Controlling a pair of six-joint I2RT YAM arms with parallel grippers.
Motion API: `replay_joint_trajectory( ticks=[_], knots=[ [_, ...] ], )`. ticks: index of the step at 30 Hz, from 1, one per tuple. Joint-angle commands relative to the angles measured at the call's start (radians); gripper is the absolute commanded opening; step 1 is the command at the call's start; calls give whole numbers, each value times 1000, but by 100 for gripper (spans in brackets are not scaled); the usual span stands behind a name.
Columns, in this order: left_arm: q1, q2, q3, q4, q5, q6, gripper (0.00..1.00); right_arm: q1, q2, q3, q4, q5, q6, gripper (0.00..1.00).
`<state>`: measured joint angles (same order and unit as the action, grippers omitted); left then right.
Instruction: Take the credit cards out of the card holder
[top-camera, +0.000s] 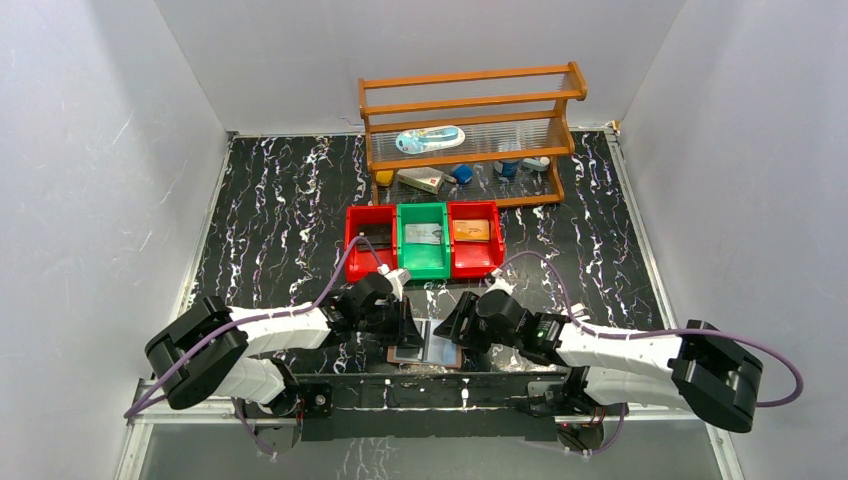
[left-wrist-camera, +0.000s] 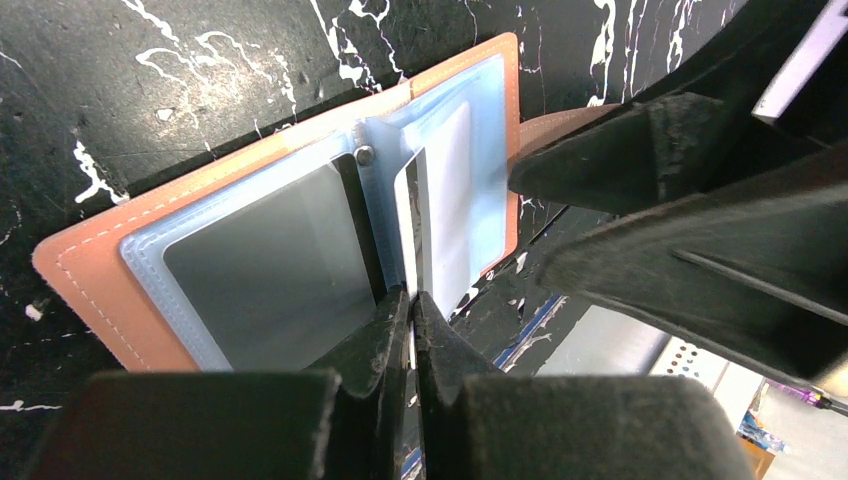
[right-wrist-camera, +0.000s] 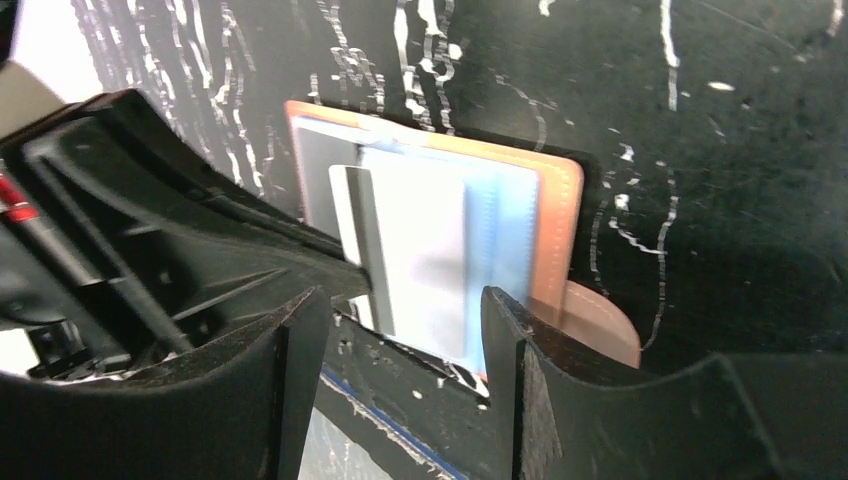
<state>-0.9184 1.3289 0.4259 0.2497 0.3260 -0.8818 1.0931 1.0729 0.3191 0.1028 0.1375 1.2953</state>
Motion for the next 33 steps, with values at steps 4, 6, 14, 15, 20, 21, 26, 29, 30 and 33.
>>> replay_joint_trajectory(
  ticks=[4, 6, 14, 15, 20, 21, 26, 29, 30, 33],
  knots=[
    [-4, -38, 20, -16, 8, 14, 1, 1, -24, 88, 52, -42, -89, 66],
    [-4, -41, 22, -19, 8, 14, 1, 2, 14, 96, 81, -62, -89, 66],
    [-4, -64, 23, -42, -1, 18, 1, 1, 136, 71, 10, -7, 1, 66],
    [-4, -66, 21, -43, -2, 18, 1, 0, 140, 58, 16, -5, 14, 66],
    [-4, -70, 16, -35, -7, 17, 7, 1, 133, -19, 32, -4, 52, 63],
    [-4, -70, 16, -33, -7, 15, 10, 1, 131, -25, 38, -3, 54, 63],
    [-4, -64, 13, -5, -2, 1, 20, 0, 139, -47, 54, -10, 63, 59],
    [-4, -63, 6, 15, 3, -10, 21, 1, 140, -62, 67, -10, 77, 58],
    [-4, -63, 2, 24, 5, -14, 21, 1, 140, -66, 72, -7, 80, 58],
    [-4, -58, -8, 48, 10, -25, 20, 1, 135, -77, 80, -4, 87, 58]
  ],
)
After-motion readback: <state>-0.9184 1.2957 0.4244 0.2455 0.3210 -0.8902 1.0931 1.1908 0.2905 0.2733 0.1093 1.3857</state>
